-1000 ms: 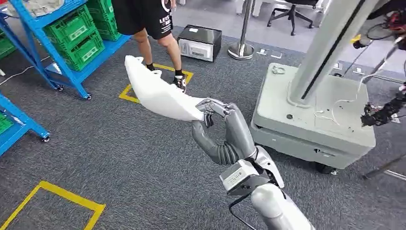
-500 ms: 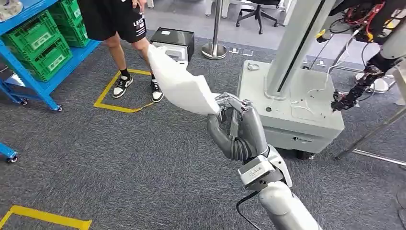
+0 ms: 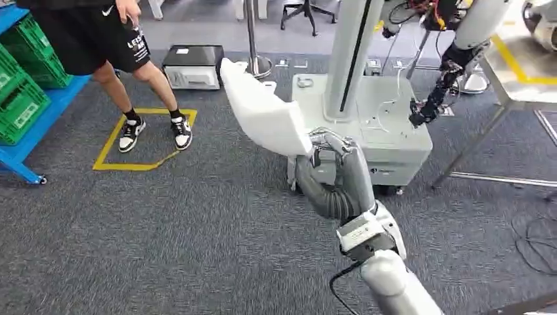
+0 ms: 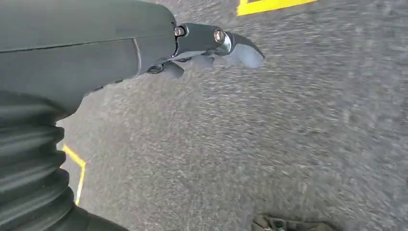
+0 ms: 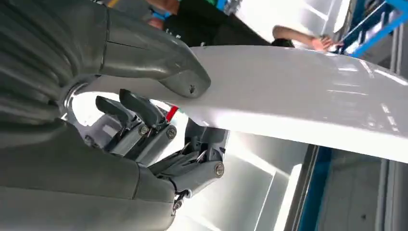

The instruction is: Take the parts from the cabinet and place them on the table.

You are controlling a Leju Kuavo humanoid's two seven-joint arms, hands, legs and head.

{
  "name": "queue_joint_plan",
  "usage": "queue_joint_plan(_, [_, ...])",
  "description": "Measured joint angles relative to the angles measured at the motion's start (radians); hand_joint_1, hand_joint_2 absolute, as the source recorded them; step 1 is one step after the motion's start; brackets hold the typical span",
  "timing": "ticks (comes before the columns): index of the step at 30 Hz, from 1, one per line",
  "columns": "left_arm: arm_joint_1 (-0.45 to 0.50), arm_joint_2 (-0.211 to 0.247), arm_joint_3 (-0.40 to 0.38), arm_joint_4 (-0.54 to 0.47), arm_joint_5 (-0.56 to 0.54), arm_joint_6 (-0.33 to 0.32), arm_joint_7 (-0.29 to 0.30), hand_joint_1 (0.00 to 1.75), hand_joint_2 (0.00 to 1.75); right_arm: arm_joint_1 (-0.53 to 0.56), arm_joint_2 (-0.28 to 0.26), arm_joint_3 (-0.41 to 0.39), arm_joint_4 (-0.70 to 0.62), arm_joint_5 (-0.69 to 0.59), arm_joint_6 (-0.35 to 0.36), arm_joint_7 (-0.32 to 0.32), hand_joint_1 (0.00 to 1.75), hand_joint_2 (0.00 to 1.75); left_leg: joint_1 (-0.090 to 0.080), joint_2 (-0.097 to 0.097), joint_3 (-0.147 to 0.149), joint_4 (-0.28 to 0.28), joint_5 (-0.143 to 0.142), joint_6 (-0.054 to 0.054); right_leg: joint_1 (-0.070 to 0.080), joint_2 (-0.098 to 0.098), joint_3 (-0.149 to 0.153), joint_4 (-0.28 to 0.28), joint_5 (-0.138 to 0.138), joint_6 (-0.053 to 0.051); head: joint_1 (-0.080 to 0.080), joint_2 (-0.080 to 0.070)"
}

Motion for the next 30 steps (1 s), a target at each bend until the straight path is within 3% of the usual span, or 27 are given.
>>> queue_joint_plan(1, [0.002, 0.0, 0.0, 0.001, 0.0, 0.0, 0.002, 0.0, 1.75, 0.002, 0.0, -0.001, 0.0, 0.0, 0.0, 0.001, 1.75, 1.75, 0.0, -0.003, -0.035, 0.073, -0.026, 0.0, 0.002, 0.012, -0.001, 0.0, 0.0, -0.001, 0.0, 0.0])
queue_joint_plan(2, [0.006, 0.0, 0.0, 0.002, 0.0, 0.0, 0.004, 0.0, 1.75, 0.004, 0.0, -0.001, 0.0, 0.001, 0.0, 0.002, 1.75, 1.75, 0.0, -0.004, -0.054, 0.106, -0.025, 0.001, 0.002, 0.026, -0.001, 0.001, 0.0, -0.001, 0.0, 0.0])
queue_joint_plan(3, [0.01, 0.0, 0.001, 0.002, 0.0, 0.001, 0.006, 0.0, 1.75, 0.005, 0.0, -0.002, 0.0, 0.001, 0.0, 0.002, 1.75, 1.75, -0.001, -0.005, -0.047, 0.086, 0.004, 0.003, 0.003, 0.04, -0.001, 0.002, 0.0, -0.001, 0.0, 0.0])
queue_joint_plan(5, [0.013, 0.0, 0.003, 0.003, 0.003, 0.003, 0.006, 0.0, 1.75, 0.005, 0.0, -0.005, 0.0, 0.001, 0.0, 0.001, 1.75, 1.75, 0.0, -0.016, 0.014, -0.054, 0.092, 0.01, 0.003, 0.064, 0.001, 0.005, 0.0, 0.0, 0.0, 0.0])
queue_joint_plan(6, [0.013, 0.0, 0.006, 0.004, 0.011, 0.003, 0.006, 0.0, 1.75, 0.005, 0.0, -0.005, 0.0, 0.0, 0.003, 0.0, 1.75, 1.75, 0.0, -0.044, 0.052, -0.138, 0.132, 0.016, 0.002, 0.073, 0.0, 0.007, -0.001, 0.002, 0.0, 0.0])
queue_joint_plan(7, [0.015, 0.0, 0.01, 0.004, 0.019, 0.006, 0.006, 0.0, 1.75, 0.003, 0.0, -0.005, 0.0, -0.004, 0.011, -0.003, 1.75, 1.75, 0.0, -0.085, 0.069, -0.181, 0.124, 0.022, 0.004, 0.08, -0.003, 0.01, -0.001, 0.007, 0.0, 0.0])
queue_joint_plan(9, [0.014, -0.004, 0.018, 0.005, 0.034, 0.012, 0.014, 0.0, 1.75, -0.003, 0.0, -0.005, 0.002, -0.008, 0.027, -0.011, 1.75, 1.75, -0.004, -0.071, 0.07, -0.194, 0.125, 0.023, -0.001, 0.102, -0.013, 0.011, 0.004, 0.021, 0.0, 0.0])
queue_joint_plan(11, [0.014, -0.011, 0.029, 0.005, 0.044, 0.017, 0.024, 0.0, 1.75, -0.006, 0.0, -0.004, 0.004, -0.01, 0.033, -0.018, 1.75, 1.75, -0.006, -0.053, 0.078, -0.198, 0.132, 0.035, -0.002, 0.125, -0.017, 0.004, 0.013, 0.037, 0.0, 0.0])
queue_joint_plan(12, [0.014, -0.016, 0.033, 0.006, 0.045, 0.019, 0.027, 0.0, 1.75, -0.007, 0.0, -0.004, 0.005, -0.01, 0.033, -0.016, 1.75, 1.75, 0.005, -0.038, 0.081, -0.21, 0.14, 0.043, -0.005, 0.116, -0.02, 0.01, 0.009, 0.037, 0.0, 0.0])
queue_joint_plan(13, [0.014, -0.018, 0.034, 0.006, 0.045, 0.02, 0.03, 0.0, 1.75, -0.012, 0.001, -0.003, 0.006, -0.011, 0.033, -0.014, 1.75, 1.75, 0.002, -0.029, 0.083, -0.215, 0.143, 0.047, 0.002, 0.06, -0.034, 0.04, -0.012, 0.038, 0.005, 0.0])
queue_joint_plan(14, [0.014, -0.02, 0.034, 0.006, 0.044, 0.02, 0.031, 0.0, 1.75, -0.017, 0.003, -0.003, 0.011, -0.011, 0.033, -0.012, 1.75, 1.75, 0.001, -0.016, 0.083, -0.215, 0.142, 0.053, 0.002, 0.026, -0.067, 0.105, -0.05, 0.042, 0.007, 0.0])
queue_joint_plan(15, [0.016, -0.023, 0.035, 0.006, 0.044, 0.02, 0.032, 0.0, 1.75, -0.016, 0.003, -0.002, 0.015, -0.013, 0.033, -0.011, 1.75, 1.75, -0.001, -0.003, 0.082, -0.214, 0.141, 0.055, -0.001, 0.012, -0.11, 0.194, -0.092, 0.046, 0.007, 0.0])
queue_joint_plan(17, [0.019, -0.026, 0.039, 0.006, 0.044, 0.02, 0.026, 0.0, 1.75, -0.009, 0.003, -0.001, 0.021, -0.02, 0.034, -0.013, 1.75, 1.75, -0.001, 0.022, 0.082, -0.213, 0.138, 0.056, -0.006, 0.005, -0.171, 0.315, -0.127, 0.053, 0.007, 0.0])
queue_joint_plan(18, [0.02, -0.027, 0.041, 0.006, 0.045, 0.02, 0.02, 0.0, 1.75, -0.004, 0.002, -0.001, 0.024, -0.027, 0.034, -0.017, 1.75, 1.75, -0.001, 0.032, 0.083, -0.212, 0.137, 0.055, -0.009, 0.003, -0.171, 0.311, -0.113, 0.056, 0.007, 0.0])
queue_joint_plan(19, [0.02, -0.029, 0.042, 0.006, 0.045, 0.02, 0.016, 0.0, 1.75, -0.001, 0.001, -0.001, 0.026, -0.034, 0.034, -0.021, 1.75, 1.75, -0.001, 0.044, 0.084, -0.211, 0.134, 0.052, -0.012, -0.002, -0.143, 0.258, -0.076, 0.058, 0.007, 0.0])
queue_joint_plan(20, [0.019, -0.031, 0.042, 0.006, 0.045, 0.019, 0.01, 0.0, 1.75, 0.003, 0.0, -0.001, 0.026, -0.042, 0.033, -0.026, 1.75, 1.75, 0.0, 0.054, 0.085, -0.208, 0.13, 0.05, -0.014, -0.014, -0.095, 0.169, -0.034, 0.058, 0.007, 0.0])
queue_joint_plan(21, [0.019, -0.031, 0.042, 0.006, 0.044, 0.019, 0.005, 0.0, 1.75, 0.007, -0.003, -0.002, 0.026, -0.052, 0.033, -0.033, 1.75, 1.75, 0.0, 0.063, 0.088, -0.204, 0.126, 0.046, -0.014, -0.037, -0.043, 0.076, 0.0, 0.059, 0.007, 0.0])
queue_joint_plan(22, [0.019, -0.03, 0.042, 0.006, 0.041, 0.018, -0.001, 0.0, 1.75, 0.011, -0.006, -0.004, 0.027, -0.061, 0.032, -0.04, 1.75, 1.75, -0.003, 0.069, 0.088, -0.201, 0.12, 0.039, -0.01, -0.08, -0.016, 0.015, -0.006, 0.055, 0.007, 0.0])
queue_joint_plan(23, [0.019, -0.031, 0.042, 0.006, 0.039, 0.018, -0.004, 0.0, 1.75, 0.019, -0.007, -0.005, 0.028, -0.065, 0.032, -0.043, 1.75, 1.75, -0.009, 0.076, 0.087, -0.195, 0.112, 0.032, -0.006, -0.065, -0.014, 0.013, 0.0, 0.048, 0.005, 0.0])
queue_joint_plan(26, [0.017, -0.032, 0.042, 0.006, 0.037, 0.018, -0.011, 0.0, 1.75, 0.038, -0.016, -0.008, 0.031, -0.071, 0.031, -0.051, 1.75, 1.75, -0.006, 0.101, 0.101, -0.205, 0.111, 0.014, 0.003, -0.035, -0.019, 0.015, 0.0, 0.031, 0.006, 0.0])
queue_joint_plan(27, [0.015, -0.032, 0.042, 0.006, 0.038, 0.018, -0.013, 0.0, 1.75, 0.042, -0.016, -0.008, 0.031, -0.072, 0.031, -0.052, 1.75, 1.75, -0.003, 0.103, 0.098, -0.202, 0.104, 0.008, -0.008, -0.025, -0.013, 0.005, 0.006, 0.021, 0.006, 0.0])
queue_joint_plan(28, [0.015, -0.032, 0.042, 0.006, 0.038, 0.018, -0.013, 0.0, 1.75, 0.044, -0.017, -0.008, 0.031, -0.072, 0.03, -0.054, 1.75, 1.75, 0.001, 0.058, 0.092, -0.179, 0.086, 0.003, -0.007, -0.02, -0.01, 0.002, 0.008, 0.017, 0.005, 0.0])
queue_joint_plan(29, [0.015, -0.032, 0.042, 0.006, 0.037, 0.018, -0.015, 0.0, 1.75, 0.043, -0.017, -0.008, 0.031, -0.072, 0.029, -0.053, 1.75, 1.75, 0.002, 0.024, 0.068, -0.124, 0.053, 0.003, -0.008, -0.014, -0.01, 0.002, 0.008, 0.009, 0.003, 0.0])
queue_joint_plan(30, [0.015, -0.034, 0.042, 0.006, 0.037, 0.014, -0.015, 0.0, 1.75, 0.044, -0.017, -0.008, 0.031, -0.074, 0.029, -0.053, 1.75, 1.75, 0.002, 0.006, 0.026, -0.038, 0.012, 0.001, -0.008, -0.004, -0.011, 0.002, 0.008, 0.007, 0.003, 0.0])
